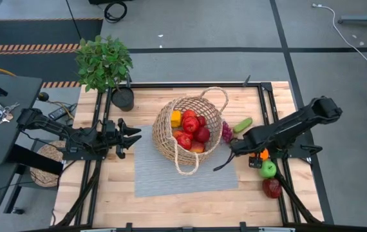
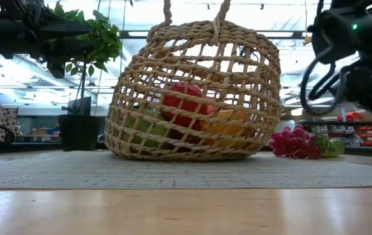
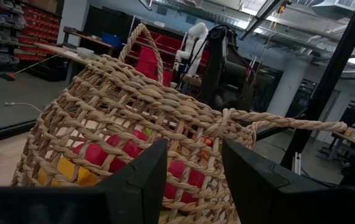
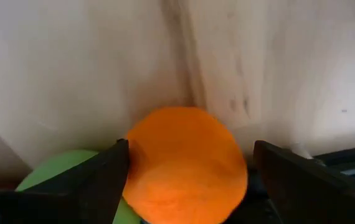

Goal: Build produce basket
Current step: Put the orange into the brown basket, then put the green apple into the brown basket

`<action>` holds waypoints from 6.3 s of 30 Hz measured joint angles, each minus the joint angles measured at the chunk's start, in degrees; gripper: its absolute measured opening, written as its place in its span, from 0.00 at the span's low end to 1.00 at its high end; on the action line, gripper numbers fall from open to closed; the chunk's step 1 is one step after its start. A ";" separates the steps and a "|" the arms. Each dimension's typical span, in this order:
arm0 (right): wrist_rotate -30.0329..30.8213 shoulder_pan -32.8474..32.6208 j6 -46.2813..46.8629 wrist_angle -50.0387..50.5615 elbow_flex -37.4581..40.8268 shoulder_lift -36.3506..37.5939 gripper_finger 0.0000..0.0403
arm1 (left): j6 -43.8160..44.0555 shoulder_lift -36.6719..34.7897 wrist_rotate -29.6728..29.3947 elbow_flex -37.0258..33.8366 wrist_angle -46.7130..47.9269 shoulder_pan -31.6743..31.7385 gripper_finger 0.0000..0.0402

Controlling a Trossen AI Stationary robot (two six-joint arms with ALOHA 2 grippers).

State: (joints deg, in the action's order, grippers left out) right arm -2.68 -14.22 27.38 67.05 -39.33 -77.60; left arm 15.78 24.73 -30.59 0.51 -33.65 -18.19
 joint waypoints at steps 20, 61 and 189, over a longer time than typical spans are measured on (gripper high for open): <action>-1.72 0.13 -4.11 -0.50 -1.46 -6.45 0.69 | 0.00 -0.01 0.00 0.00 -0.01 0.01 0.40; 9.21 5.99 -28.26 -49.73 -30.14 7.06 0.70 | 0.03 0.00 0.00 0.00 0.02 0.00 0.40; 13.64 22.25 -28.24 10.14 -17.05 2.84 0.86 | 0.01 0.00 0.00 0.00 0.00 0.01 0.40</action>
State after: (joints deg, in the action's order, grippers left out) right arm 10.96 8.03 -0.86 77.19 -56.38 -74.76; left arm 15.79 24.73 -30.59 0.51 -33.65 -18.17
